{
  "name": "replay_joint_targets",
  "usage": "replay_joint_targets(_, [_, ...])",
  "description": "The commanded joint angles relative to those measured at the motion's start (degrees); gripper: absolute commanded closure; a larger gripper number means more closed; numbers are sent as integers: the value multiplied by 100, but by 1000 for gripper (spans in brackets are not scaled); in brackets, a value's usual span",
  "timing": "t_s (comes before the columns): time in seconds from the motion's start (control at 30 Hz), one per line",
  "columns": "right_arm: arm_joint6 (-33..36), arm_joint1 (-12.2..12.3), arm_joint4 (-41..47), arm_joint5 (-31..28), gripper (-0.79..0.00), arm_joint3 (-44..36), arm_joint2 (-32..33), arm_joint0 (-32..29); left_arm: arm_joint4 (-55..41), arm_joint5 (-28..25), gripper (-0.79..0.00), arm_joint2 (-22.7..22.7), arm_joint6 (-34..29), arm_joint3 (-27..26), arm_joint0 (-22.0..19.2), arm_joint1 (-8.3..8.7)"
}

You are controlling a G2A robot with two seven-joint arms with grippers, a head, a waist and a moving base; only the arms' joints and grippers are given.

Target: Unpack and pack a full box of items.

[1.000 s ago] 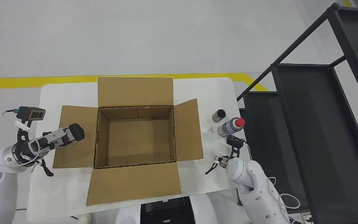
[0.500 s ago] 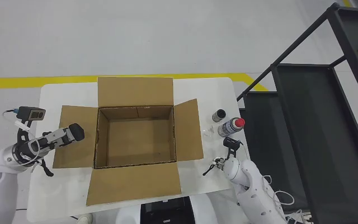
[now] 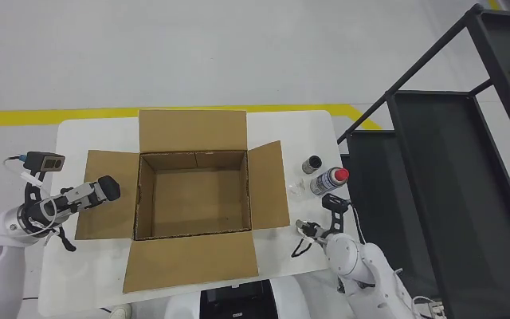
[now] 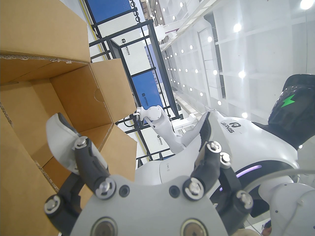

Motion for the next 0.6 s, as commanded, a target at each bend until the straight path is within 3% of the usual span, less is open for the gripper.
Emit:
replay_joint_targets(0.0, [-49, 20, 283, -538, -785, -369, 48, -252, 0, 0, -785, 0, 0, 0, 0, 0])
replay_joint_targets(0.13, [-159, 79, 904, -1815, -785, -685, 256, -649, 0, 0, -785, 0, 0, 0, 0, 0])
replay_joint_targets(0.27, [-316, 124, 1497, -2681, -785, -744, 526, -914, 0, 0, -785, 0, 0, 0, 0, 0])
replay_joint_targets(0.43, [-544, 167, 2009, -3066, -785, -812, 1040, -1283, 0, 0, -785, 0, 0, 0, 0, 0])
replay_joint_targets(0.57, [-692, 188, 2239, -3047, -785, -738, 1358, -1485, 0, 0, -785, 0, 0, 0, 0, 0])
